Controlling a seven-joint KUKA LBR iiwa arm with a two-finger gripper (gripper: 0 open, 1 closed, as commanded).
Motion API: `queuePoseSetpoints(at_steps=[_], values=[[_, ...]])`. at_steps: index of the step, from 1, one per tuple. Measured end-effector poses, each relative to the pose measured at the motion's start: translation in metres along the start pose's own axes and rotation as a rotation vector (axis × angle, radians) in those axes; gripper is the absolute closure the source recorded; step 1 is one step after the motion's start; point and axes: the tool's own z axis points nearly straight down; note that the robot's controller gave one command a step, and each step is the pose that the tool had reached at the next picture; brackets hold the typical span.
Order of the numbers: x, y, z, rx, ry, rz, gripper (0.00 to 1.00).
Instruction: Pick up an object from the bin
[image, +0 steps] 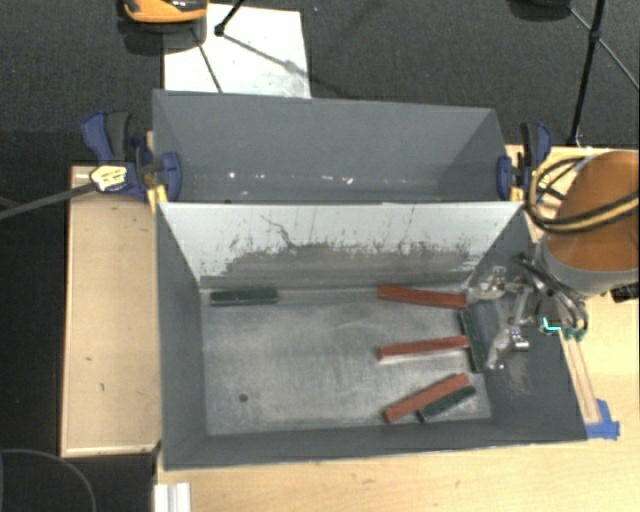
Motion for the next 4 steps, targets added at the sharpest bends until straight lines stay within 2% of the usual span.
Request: queuePoseSetpoints(at_steps=[1,2,3,4], values=[[-0.002,0.000,-0.004,0.002,-0.007,-0.004,0.00],[-0.029,0.050,0.071,0.002,-0.012,0.052,1.00],[-0.029,0.050,0.071,0.002,-0.012,0.050,1.00],[-0.036,0.045,-0.097,0.003,-0.013,0.018,1.00]])
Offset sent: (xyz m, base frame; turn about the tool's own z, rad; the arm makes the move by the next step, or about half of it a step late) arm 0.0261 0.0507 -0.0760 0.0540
